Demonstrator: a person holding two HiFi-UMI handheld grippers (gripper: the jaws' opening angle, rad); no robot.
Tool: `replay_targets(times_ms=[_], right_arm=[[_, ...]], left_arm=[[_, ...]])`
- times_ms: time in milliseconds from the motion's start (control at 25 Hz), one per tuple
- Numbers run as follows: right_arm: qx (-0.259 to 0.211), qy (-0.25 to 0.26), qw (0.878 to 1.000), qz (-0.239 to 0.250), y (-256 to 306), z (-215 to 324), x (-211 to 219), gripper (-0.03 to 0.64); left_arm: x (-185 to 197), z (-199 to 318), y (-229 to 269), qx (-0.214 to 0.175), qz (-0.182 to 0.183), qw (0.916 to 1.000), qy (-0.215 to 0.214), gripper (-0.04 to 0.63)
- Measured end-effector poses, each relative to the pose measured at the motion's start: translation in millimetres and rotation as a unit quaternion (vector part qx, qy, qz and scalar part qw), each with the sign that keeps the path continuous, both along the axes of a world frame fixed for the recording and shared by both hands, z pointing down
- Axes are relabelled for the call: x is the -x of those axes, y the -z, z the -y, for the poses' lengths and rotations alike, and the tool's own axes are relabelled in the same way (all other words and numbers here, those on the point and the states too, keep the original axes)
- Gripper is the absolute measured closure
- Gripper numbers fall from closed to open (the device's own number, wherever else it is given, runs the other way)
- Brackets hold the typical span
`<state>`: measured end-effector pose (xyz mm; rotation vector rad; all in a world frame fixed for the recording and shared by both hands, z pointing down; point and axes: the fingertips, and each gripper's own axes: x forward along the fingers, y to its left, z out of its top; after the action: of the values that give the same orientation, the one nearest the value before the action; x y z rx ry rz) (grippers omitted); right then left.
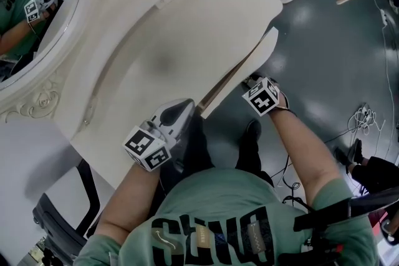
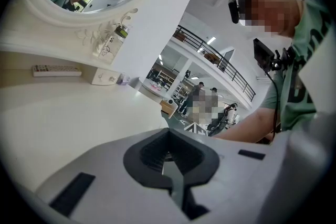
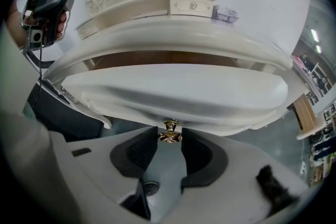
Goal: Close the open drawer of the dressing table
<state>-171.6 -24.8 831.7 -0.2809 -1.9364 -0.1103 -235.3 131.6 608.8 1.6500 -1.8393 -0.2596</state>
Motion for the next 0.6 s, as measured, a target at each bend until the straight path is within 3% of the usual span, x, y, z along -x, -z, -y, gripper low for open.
replay_targets(times_ms=[600], right_arm=[[-0.001,0.000,1.000,0.008,0,-6,28,0.471]], left_arm=[[10,-15,-3,0.000,-0.003,0.9999,0.011,0.598]])
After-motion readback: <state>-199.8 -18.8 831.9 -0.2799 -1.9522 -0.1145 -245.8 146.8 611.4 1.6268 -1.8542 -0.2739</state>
